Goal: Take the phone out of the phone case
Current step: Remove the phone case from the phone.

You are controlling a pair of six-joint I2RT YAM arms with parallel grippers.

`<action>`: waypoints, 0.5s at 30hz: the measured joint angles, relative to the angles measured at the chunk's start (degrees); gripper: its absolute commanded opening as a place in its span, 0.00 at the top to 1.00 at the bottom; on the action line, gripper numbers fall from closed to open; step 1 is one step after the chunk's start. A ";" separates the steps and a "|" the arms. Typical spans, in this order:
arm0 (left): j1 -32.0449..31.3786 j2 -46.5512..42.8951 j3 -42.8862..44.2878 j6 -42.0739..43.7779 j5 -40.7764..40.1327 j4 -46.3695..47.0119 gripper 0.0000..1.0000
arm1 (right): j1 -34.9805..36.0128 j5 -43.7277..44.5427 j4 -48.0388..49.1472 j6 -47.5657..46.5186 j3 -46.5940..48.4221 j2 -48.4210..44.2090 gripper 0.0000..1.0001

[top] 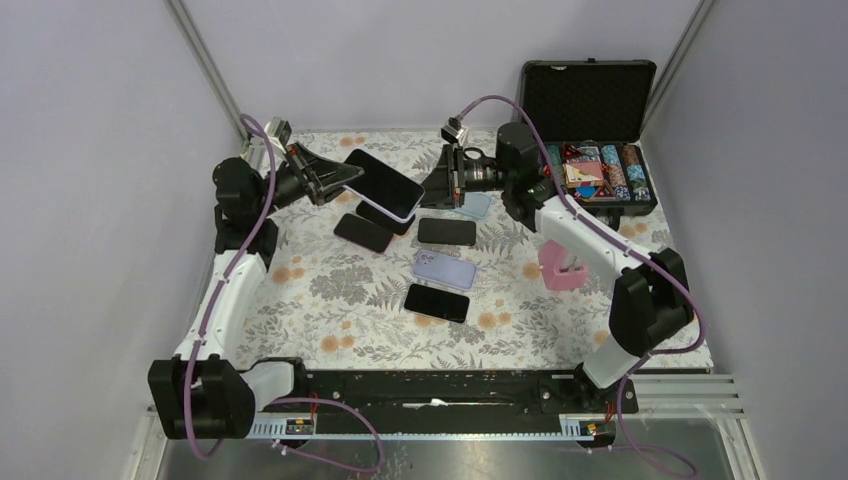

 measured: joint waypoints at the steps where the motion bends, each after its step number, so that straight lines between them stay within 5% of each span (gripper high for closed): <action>1: -0.13 0.00 -0.59 -1.36 -0.02 1.40 1.00 | -0.15 0.50 0.39 0.15 -0.79 -0.57 0.67; 8: 0.57 2.91 -2.71 -13.29 -1.25 17.92 1.00 | -4.46 9.66 1.73 0.92 -8.55 -9.99 0.51; 15: 2.51 2.19 -2.05 -15.02 -2.86 18.60 1.00 | -8.59 14.97 3.52 1.11 -10.97 -14.36 0.40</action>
